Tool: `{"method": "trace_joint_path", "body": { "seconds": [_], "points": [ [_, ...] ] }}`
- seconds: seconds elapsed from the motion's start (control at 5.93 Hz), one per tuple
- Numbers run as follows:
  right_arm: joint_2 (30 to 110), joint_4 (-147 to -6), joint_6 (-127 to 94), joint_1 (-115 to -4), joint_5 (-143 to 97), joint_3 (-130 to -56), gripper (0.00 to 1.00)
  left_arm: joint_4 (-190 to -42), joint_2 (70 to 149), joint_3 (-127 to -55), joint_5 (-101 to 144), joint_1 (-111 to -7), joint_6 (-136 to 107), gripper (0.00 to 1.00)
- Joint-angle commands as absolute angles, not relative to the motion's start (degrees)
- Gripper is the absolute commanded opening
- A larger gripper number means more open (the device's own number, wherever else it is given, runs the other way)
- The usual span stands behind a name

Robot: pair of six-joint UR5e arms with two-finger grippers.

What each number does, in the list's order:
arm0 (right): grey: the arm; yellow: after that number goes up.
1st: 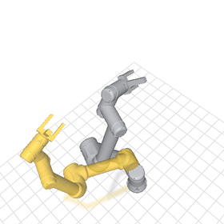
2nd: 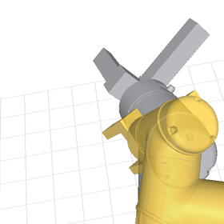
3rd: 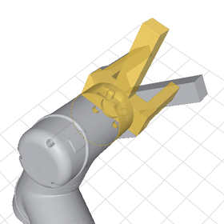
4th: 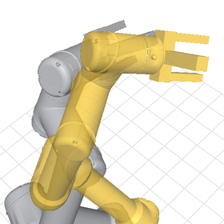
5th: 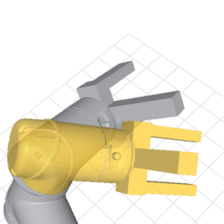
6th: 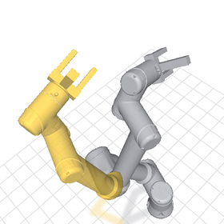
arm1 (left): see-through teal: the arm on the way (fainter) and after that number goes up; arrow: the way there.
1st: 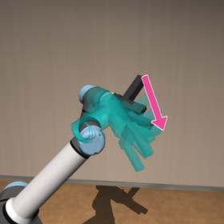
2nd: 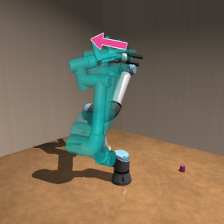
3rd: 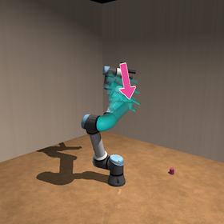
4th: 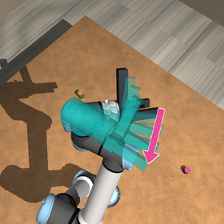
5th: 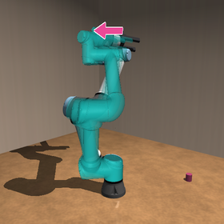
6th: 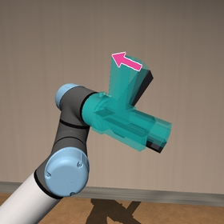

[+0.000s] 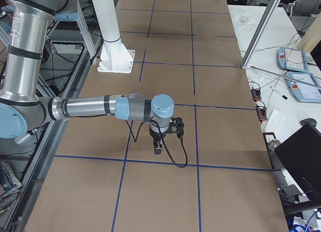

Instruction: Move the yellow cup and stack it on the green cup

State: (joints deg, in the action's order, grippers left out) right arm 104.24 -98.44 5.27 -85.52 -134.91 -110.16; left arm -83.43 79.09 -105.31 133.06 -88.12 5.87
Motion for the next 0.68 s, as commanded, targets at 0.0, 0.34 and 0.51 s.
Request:
{"method": "trace_joint_path", "body": {
  "seconds": [0.0, 0.34, 0.51],
  "points": [
    [104.2, -98.4, 5.3, -85.5, -134.8, -110.0, 1.00, -82.3, 77.4, -106.0, 132.7, -88.4, 5.0, 1.00],
    [104.2, -98.4, 5.3, -85.5, -134.9, -110.0, 1.00, -82.7, 77.4, -106.5, 132.7, -88.3, 5.4, 1.00],
    [104.2, -98.4, 5.3, -85.5, -134.9, -110.0, 1.00, -82.4, 77.3, -106.3, 132.8, -88.3, 5.4, 1.00]
  ]
}}
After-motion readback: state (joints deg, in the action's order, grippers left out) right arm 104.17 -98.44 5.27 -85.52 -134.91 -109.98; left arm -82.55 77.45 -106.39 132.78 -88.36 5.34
